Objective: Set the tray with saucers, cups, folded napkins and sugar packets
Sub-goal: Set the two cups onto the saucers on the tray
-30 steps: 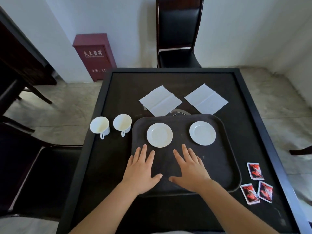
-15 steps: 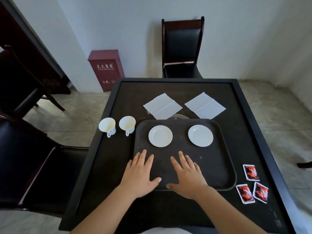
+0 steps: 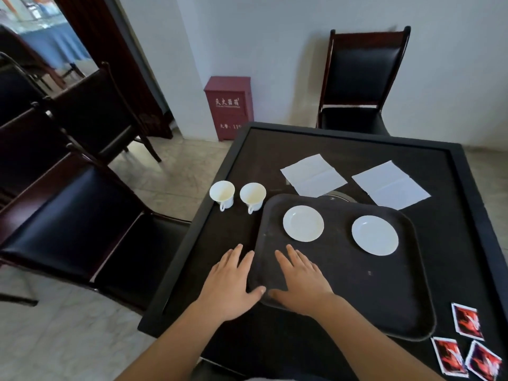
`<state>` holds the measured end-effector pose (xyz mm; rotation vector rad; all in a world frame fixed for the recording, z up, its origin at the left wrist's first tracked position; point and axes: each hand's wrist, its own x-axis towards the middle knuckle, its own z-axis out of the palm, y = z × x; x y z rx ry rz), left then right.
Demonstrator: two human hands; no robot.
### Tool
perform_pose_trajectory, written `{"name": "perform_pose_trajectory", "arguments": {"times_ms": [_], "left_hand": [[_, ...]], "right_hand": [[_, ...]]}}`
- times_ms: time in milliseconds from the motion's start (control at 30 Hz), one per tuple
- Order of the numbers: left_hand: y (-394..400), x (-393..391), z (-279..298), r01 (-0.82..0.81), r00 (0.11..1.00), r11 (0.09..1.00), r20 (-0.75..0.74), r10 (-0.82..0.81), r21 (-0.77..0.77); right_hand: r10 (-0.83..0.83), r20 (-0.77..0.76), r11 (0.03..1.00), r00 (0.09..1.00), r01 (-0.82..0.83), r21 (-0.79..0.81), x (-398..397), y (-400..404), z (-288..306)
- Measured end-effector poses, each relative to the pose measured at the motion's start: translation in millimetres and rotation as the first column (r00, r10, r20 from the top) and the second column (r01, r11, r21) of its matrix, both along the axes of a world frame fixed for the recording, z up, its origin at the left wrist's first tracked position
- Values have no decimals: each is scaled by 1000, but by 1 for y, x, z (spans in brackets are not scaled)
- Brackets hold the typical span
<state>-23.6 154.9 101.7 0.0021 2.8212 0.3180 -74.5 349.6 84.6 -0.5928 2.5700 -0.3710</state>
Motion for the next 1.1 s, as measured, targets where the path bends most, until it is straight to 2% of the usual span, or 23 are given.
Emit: {"name": "perform_pose_trajectory", "arguments": {"times_ms": [200, 467, 633, 867, 1100], "left_hand": [[-60, -20, -6, -2, 1000, 1000, -6, 2, 27], [-139, -71, -26, 38, 999, 999, 16, -38, 38], [-181, -120, -29, 66, 998, 992, -3, -66, 108], [-203, -190, -37, 96, 995, 970, -20, -93, 224], [-205, -241, -63, 17, 998, 929, 51, -38, 371]], "right_hand": [[-3, -7, 999, 1000, 3, -34, -16, -58, 4], [-124, 52, 992, 991, 125, -18, -51, -136, -7], [-218, 43, 974, 975, 221, -55, -84, -178, -15], [-358, -2, 922, 934, 354, -158, -147, -207, -14], [-341, 17, 929, 940, 339, -147, -193, -224, -18]]}}
